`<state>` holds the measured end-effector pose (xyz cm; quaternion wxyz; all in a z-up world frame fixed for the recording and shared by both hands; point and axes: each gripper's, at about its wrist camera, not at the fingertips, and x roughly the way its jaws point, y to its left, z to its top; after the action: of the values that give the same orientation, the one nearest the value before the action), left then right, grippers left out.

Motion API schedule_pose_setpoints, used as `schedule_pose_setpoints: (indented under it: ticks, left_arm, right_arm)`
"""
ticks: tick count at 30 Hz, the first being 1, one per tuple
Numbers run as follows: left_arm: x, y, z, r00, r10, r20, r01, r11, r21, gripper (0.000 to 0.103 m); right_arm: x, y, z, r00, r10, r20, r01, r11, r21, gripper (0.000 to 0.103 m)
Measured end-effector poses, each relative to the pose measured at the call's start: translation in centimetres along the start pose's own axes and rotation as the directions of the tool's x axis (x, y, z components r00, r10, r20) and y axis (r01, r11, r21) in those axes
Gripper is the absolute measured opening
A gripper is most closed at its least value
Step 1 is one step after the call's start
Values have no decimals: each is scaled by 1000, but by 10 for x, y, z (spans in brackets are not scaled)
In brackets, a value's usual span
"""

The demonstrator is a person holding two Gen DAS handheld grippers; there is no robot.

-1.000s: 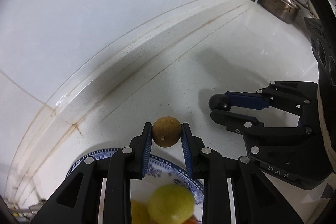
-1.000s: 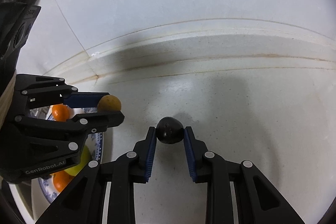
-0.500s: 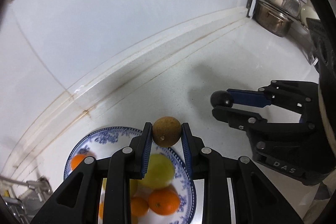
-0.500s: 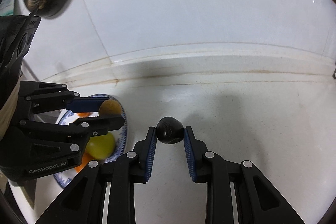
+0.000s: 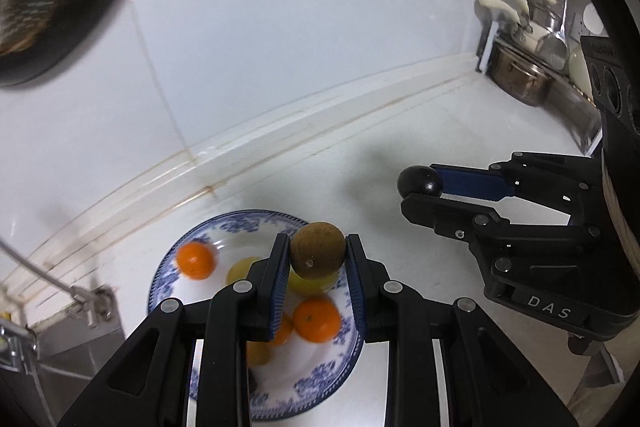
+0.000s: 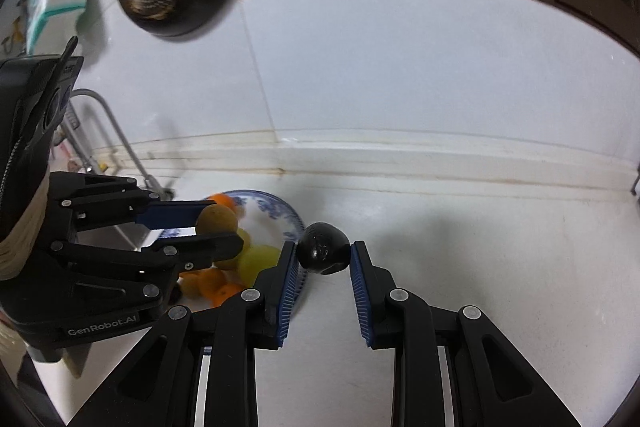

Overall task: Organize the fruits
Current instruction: 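Carry the kiwi and plum in both grippers over the plate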

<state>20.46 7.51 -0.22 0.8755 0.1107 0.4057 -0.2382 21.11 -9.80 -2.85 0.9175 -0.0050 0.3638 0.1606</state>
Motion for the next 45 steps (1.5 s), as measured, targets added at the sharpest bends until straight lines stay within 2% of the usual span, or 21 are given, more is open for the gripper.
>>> schedule_pose_setpoints:
  ticks: [9, 17, 24, 28, 38, 45]
  left_arm:
    - [-22, 25, -15, 996, 67, 55, -63, 996, -70, 27]
    - [-27, 54, -31, 991, 124, 56, -117, 987, -112, 27]
    - [-10, 82, -40, 989, 146, 11, -142, 975, -173, 27]
    - [8, 94, -45, 991, 128, -31, -132, 971, -200, 27]
    - [56, 110, -47, 985, 114, -128, -139, 969, -205, 27]
    - [80, 109, -46, 981, 83, -178, -118, 974, -195, 27]
  right_arm:
    - [-11, 37, 7, 999, 39, 32, -37, 998, -55, 28]
    - [-5, 66, 15, 997, 66, 31, -62, 993, -97, 28]
    - [27, 81, 26, 997, 70, -40, -74, 990, -120, 28]
    - [49, 83, 31, 994, 55, -90, -66, 990, -126, 28]
    - [97, 73, 34, 981, 17, -191, -34, 996, -88, 28]
    - [114, 66, 35, 972, 16, -235, -30, 998, -55, 28]
